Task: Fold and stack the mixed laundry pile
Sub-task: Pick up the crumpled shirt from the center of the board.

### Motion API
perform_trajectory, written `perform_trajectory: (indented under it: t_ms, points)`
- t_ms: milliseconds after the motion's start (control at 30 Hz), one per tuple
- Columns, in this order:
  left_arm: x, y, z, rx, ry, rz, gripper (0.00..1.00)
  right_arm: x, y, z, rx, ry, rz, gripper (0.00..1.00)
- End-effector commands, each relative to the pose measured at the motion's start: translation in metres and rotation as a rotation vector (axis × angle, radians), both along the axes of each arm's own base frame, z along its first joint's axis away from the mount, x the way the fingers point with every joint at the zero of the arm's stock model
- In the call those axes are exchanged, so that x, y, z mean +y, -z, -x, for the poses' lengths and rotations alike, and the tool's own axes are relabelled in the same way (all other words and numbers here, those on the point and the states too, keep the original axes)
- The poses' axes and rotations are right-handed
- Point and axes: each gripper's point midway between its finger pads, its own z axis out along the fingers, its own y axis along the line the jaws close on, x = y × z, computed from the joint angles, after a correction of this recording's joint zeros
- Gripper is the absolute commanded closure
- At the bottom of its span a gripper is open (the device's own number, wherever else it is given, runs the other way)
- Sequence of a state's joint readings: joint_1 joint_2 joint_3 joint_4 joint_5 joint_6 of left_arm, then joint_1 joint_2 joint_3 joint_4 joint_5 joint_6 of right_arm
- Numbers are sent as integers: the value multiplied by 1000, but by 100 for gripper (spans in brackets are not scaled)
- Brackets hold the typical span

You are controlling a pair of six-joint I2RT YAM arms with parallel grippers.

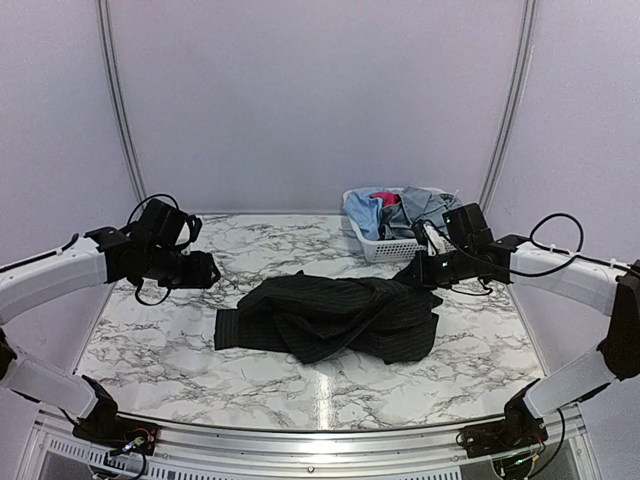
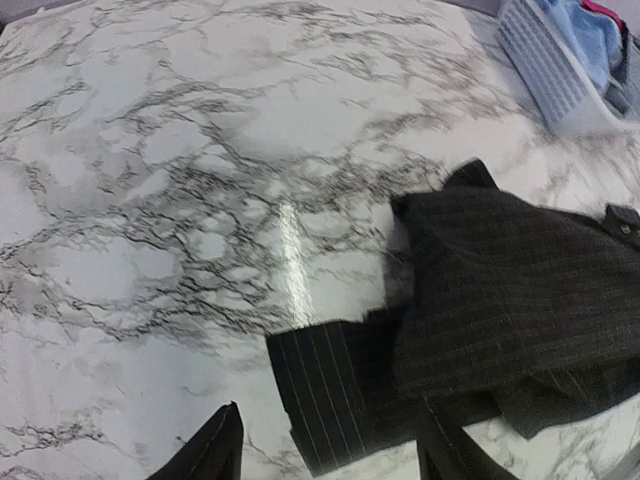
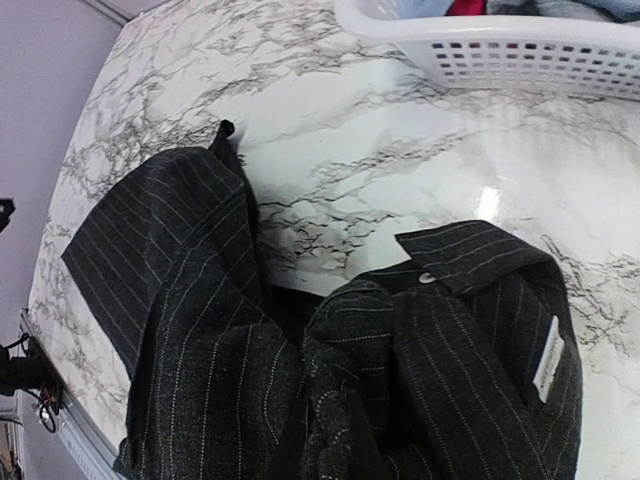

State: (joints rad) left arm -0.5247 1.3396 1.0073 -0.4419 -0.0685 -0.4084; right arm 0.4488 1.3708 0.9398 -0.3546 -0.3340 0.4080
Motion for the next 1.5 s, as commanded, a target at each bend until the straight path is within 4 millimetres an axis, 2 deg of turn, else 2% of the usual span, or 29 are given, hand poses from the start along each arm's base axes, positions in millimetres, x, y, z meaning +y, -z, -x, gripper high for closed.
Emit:
perform_trajectory:
  t_ms: [0,100,200,300,467,533,600,700,767,833,900,967,1033,1100,1167,1267,1367,1467]
  points:
    - [-44,23,54,65,170,67,36,-18,4,-17,6,128,58,100]
    - [-74,44,79,98,277,45,32,-17,8,-20,15,128,71,100]
    - [-96,63,86,125,336,2,25,-18,6,-25,7,131,81,100]
    - [-105,79,79,141,337,-50,20,-19,5,-29,5,132,93,100]
    - [-132,94,58,143,338,-97,17,-14,7,-35,12,115,91,98]
    - [-137,103,52,153,320,-119,8,-13,6,-37,13,114,92,97]
    - [-134,116,47,173,282,-165,5,-13,4,-39,6,114,90,95]
    - [-124,134,52,222,262,-233,12,-13,-1,-41,-7,120,93,92]
    - [-112,144,66,272,259,-266,18,-14,-6,-43,-19,120,93,91]
    - [-99,153,81,318,262,-297,26,-14,-11,-43,-31,117,94,84]
    - [-89,160,99,375,280,-298,41,-15,-18,-45,-49,113,93,73]
    - [-87,160,116,422,322,-261,63,-17,-26,-46,-69,109,96,59]
    - [-90,147,125,425,362,-213,78,-19,-36,-47,-97,105,95,41]
    - [-96,117,127,392,401,-160,89,-20,-51,-47,-140,86,93,24]
    - [-104,81,122,338,422,-116,100,-20,-64,-46,-186,56,100,15]
    - [-109,31,113,275,418,-66,100,-16,-85,-42,-249,-1,89,11]
    - [-111,-9,105,227,409,-13,100,-11,-105,-34,-314,-57,62,9]
    - [-115,-54,94,164,405,73,100,-3,-125,-21,-383,-129,21,9]
